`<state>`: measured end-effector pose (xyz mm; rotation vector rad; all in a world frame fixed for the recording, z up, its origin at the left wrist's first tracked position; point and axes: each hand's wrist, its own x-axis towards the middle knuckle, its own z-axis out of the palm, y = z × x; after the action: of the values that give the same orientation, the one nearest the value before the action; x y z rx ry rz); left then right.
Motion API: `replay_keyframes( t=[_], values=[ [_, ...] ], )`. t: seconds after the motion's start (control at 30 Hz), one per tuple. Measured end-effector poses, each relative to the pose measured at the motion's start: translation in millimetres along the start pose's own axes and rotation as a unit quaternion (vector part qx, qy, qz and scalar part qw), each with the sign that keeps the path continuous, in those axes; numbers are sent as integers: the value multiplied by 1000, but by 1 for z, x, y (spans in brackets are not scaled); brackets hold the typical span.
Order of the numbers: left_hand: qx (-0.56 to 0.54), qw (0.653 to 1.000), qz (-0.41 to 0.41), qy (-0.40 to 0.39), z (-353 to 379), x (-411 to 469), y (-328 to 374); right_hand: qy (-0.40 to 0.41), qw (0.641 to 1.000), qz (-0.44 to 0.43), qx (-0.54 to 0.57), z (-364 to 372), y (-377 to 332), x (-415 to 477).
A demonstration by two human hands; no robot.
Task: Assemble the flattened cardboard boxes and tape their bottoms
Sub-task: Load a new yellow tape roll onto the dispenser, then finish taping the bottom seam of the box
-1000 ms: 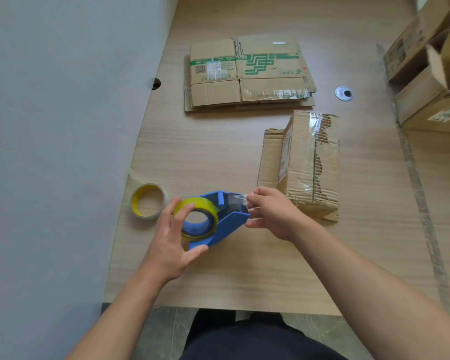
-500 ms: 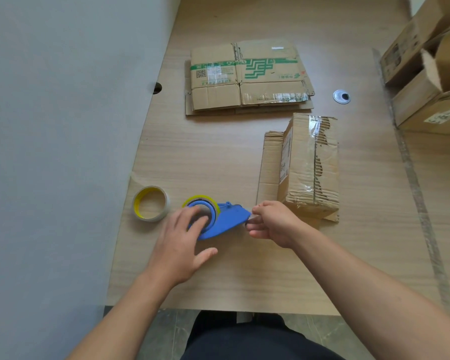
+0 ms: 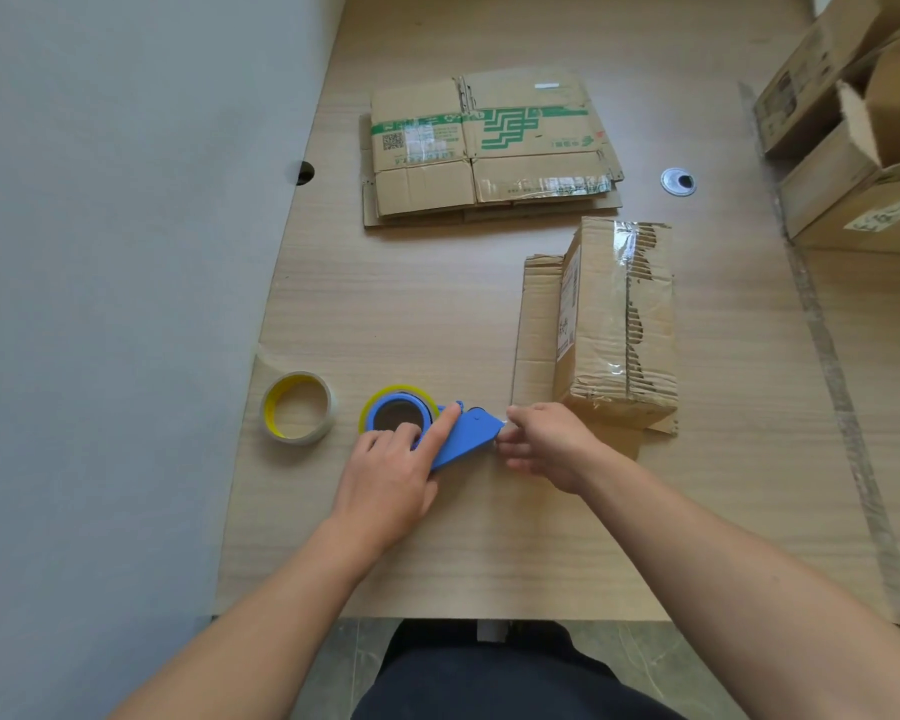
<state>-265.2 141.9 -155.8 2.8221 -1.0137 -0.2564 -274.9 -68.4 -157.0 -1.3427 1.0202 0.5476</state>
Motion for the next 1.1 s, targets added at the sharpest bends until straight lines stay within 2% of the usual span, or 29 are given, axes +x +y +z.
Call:
replay_keyframes(
  t=[0.1,0.2,0.3,0.4,0.57,0.7,0.83,0.93,1.1],
  values=[
    [0,1000,5,-13,1,0,0,14,999,-26,27,1,4,2],
    [-1,1000,27,-9,-2,-1,-8,3,996,-89,30,1,9,2],
    [4,999,35,-31,-7,-1,-14,-28,991,-132,-27,0,11,2],
    [15,998,3,-59,-10,4,-9,-36,982,-150,-108,-3,16,3],
    [-9,996,-51,-69,-7,9,3,0,928,-256,-271,-8,24,8],
    [-17,999,-21,-38,-4,10,-3,35,896,-325,-300,-5,24,11],
    [-44,996,-50,-56,-6,15,-12,70,889,-348,-288,-8,15,4],
    [-89,994,-35,-48,-13,14,-15,75,876,-371,-300,-10,5,-10],
    [-182,983,-24,13,-36,20,-9,93,825,-445,-336,-20,-21,-41]
  ],
)
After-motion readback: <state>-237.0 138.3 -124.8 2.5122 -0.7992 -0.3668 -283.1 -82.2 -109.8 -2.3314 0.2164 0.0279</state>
